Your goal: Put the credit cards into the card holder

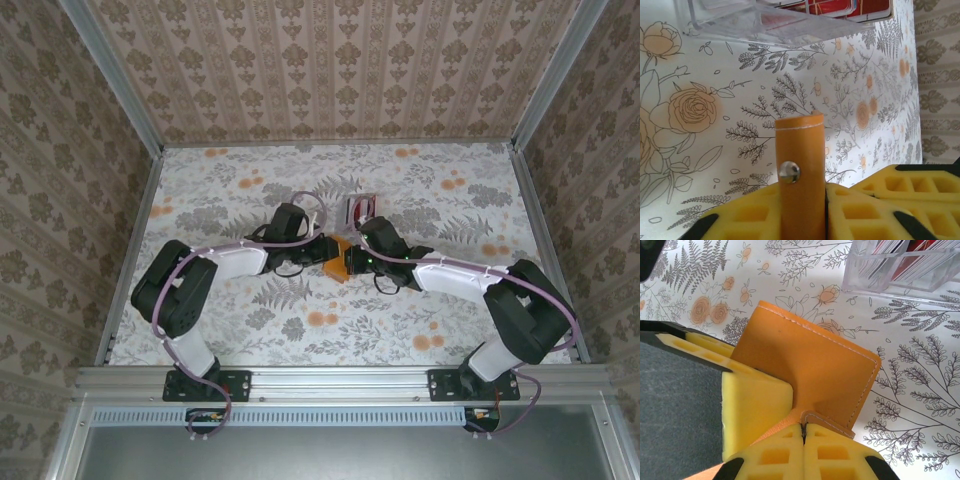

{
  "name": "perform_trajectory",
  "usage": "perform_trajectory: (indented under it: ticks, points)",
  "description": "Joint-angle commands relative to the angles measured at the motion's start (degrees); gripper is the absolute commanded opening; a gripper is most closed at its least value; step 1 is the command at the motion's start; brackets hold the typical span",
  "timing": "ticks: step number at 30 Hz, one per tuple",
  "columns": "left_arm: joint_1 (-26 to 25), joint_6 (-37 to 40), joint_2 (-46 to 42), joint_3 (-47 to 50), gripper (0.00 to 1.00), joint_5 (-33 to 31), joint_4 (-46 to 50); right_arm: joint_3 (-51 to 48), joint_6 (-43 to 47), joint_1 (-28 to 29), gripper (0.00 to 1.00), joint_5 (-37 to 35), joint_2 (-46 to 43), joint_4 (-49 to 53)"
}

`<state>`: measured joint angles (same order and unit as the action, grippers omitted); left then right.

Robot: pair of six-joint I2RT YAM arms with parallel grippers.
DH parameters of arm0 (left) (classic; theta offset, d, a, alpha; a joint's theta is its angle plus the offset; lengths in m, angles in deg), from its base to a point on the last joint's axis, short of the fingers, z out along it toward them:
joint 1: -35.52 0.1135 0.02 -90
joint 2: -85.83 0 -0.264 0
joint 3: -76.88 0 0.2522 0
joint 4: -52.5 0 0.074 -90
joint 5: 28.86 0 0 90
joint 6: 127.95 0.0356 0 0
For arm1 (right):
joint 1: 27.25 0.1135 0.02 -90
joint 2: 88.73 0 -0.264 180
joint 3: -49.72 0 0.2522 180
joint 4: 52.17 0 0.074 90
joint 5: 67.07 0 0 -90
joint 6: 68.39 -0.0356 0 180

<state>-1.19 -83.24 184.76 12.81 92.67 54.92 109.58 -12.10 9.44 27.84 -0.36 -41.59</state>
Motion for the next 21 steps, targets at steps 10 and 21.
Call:
perform_trajectory:
  ticks: [10, 21]
  points:
    - [2.2, 0.3, -0.4, 1.1, 0.06, 0.3, -1.3, -2.2, -1.7, -3.4, 0.0, 0.2, -2.5, -1.6]
    - [3.0, 0.3, -0.4, 1.2, 0.06, 1.0, -2.4, -2.7, -2.1, -4.1, 0.0, 0.4, -2.1, -1.5]
